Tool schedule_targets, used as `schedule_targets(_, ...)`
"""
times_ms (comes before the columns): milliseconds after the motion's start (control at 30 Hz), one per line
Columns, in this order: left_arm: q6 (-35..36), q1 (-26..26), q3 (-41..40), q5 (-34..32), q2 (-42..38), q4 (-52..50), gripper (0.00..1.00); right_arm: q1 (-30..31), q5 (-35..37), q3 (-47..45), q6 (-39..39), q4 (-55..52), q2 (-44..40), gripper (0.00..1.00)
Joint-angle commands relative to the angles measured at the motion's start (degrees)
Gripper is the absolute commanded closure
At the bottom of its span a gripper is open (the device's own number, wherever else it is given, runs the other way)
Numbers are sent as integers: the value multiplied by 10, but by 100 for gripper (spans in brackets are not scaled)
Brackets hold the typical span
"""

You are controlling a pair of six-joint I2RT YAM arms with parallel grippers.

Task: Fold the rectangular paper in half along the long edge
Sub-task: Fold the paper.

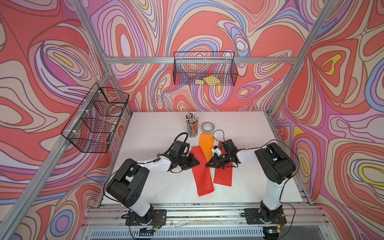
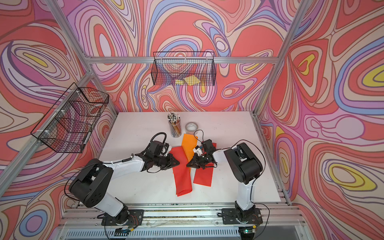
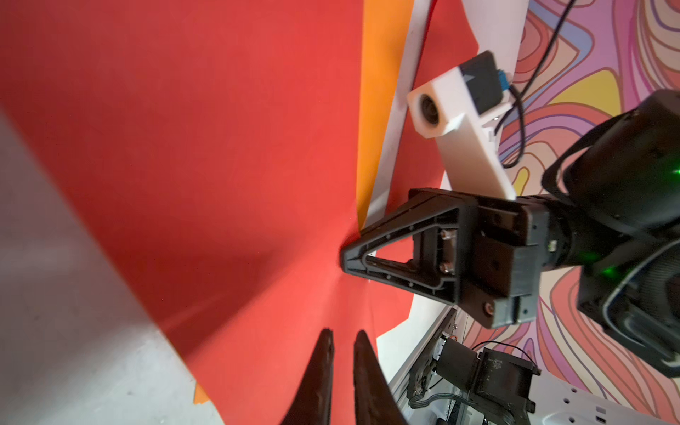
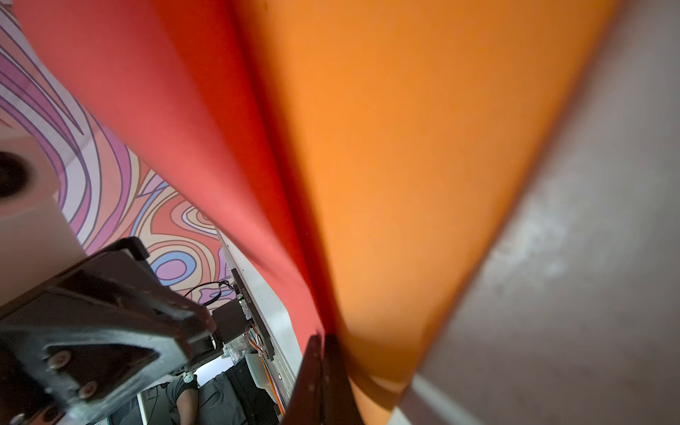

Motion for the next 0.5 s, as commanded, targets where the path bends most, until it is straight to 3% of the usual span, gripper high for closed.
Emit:
schedule_targets(0, -4, -3, -19, -5, 16, 18, 86, 2, 1, 2, -11, -9, 6, 100)
schedule_targets(433, -2, -2, -30, -6, 66, 39, 94, 2, -5, -4, -11, -21, -12, 100)
schedule_targets(467, -3, -2, -32, -7, 64, 38, 95, 2, -7, -6, -12, -22, -14, 97)
